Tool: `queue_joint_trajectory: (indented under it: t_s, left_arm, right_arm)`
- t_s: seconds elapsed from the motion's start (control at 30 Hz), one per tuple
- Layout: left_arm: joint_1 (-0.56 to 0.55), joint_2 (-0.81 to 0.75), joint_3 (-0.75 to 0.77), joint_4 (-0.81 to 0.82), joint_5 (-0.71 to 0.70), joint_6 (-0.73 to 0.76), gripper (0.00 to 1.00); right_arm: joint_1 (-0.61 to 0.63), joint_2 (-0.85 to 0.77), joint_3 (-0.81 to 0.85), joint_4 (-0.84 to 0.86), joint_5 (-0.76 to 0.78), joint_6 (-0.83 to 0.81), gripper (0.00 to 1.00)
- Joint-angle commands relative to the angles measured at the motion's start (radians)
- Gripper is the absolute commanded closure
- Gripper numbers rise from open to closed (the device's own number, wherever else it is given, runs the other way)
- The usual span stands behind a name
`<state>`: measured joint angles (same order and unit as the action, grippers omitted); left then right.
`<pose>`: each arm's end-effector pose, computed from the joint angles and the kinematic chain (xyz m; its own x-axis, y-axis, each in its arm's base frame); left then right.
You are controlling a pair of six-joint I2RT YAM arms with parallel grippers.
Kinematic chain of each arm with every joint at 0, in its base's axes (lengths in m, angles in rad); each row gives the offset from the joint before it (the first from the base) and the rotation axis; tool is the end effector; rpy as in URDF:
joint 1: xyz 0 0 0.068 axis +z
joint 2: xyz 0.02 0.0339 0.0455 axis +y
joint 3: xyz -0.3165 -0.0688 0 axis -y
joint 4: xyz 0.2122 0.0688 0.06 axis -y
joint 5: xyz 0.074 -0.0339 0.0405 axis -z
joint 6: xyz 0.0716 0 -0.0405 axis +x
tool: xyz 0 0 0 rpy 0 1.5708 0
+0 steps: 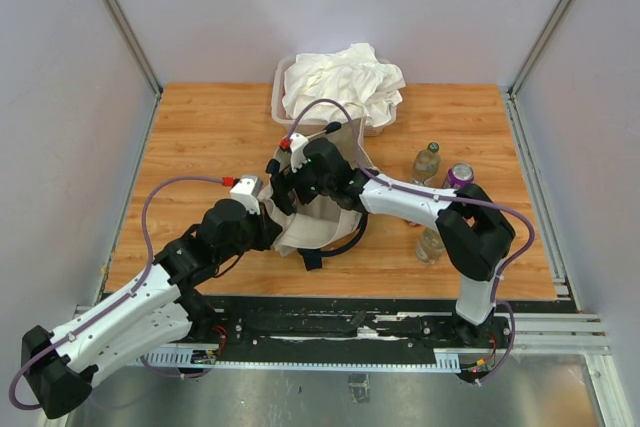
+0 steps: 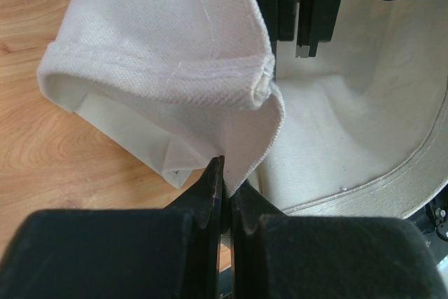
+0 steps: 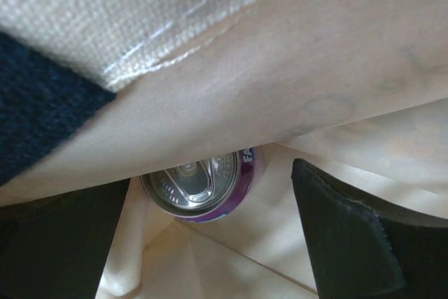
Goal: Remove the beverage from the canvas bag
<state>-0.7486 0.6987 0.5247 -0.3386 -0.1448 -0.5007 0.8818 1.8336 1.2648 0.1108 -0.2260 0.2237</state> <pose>0.0974 -0.0763 0.2684 -0.5943 -0.0963 -0.7985 0.3375 0.8713 -0.3563 0.2688 0.3516 0.2918 -0.4693 -0.2298 -0.8526 -0.7957 0.5286 0.2956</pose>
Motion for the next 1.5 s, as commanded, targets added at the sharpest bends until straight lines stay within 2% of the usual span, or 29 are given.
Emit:
queue_joint_trajectory:
  t_s: [0.0, 0.3, 0.53, 0.73, 1.1, 1.13, 1.2, 1.47]
  left_arm:
    - [0.002, 0.009, 0.025, 0.039, -0.016, 0.014, 0.98]
    - [0.002, 0.014, 0.022, 0.044, -0.016, 0.014, 0.98]
    - [0.002, 0.015, 0.012, 0.053, -0.011, 0.004, 0.98]
    - [0.002, 0.013, 0.012, 0.053, -0.012, 0.005, 0.98]
    - [0.001, 0.013, 0.008, 0.062, -0.017, 0.001, 0.98]
    - [0.002, 0.014, 0.008, 0.062, -0.018, 0.001, 0.98]
    - [0.002, 0.014, 0.009, 0.065, -0.017, 0.001, 0.98]
    - [0.002, 0.016, 0.009, 0.064, -0.019, 0.004, 0.98]
  right_arm:
    - [0.052, 0.077, 0.037, -0.139, -0.052, -0.039, 0.01]
    - [0.061, 0.193, 0.102, -0.264, 0.001, -0.058, 0.01]
    - [0.062, 0.208, 0.099, -0.272, 0.005, -0.061, 0.05]
    - [0.062, 0.202, 0.089, -0.275, 0.014, -0.064, 0.0]
    - [0.063, 0.184, 0.072, -0.281, 0.025, -0.073, 0.02]
    - [0.063, 0.184, 0.071, -0.279, 0.025, -0.075, 0.05]
    - [0.064, 0.188, 0.073, -0.281, 0.018, -0.079, 0.17]
    - [0.065, 0.199, 0.085, -0.291, 0.019, -0.079, 0.98]
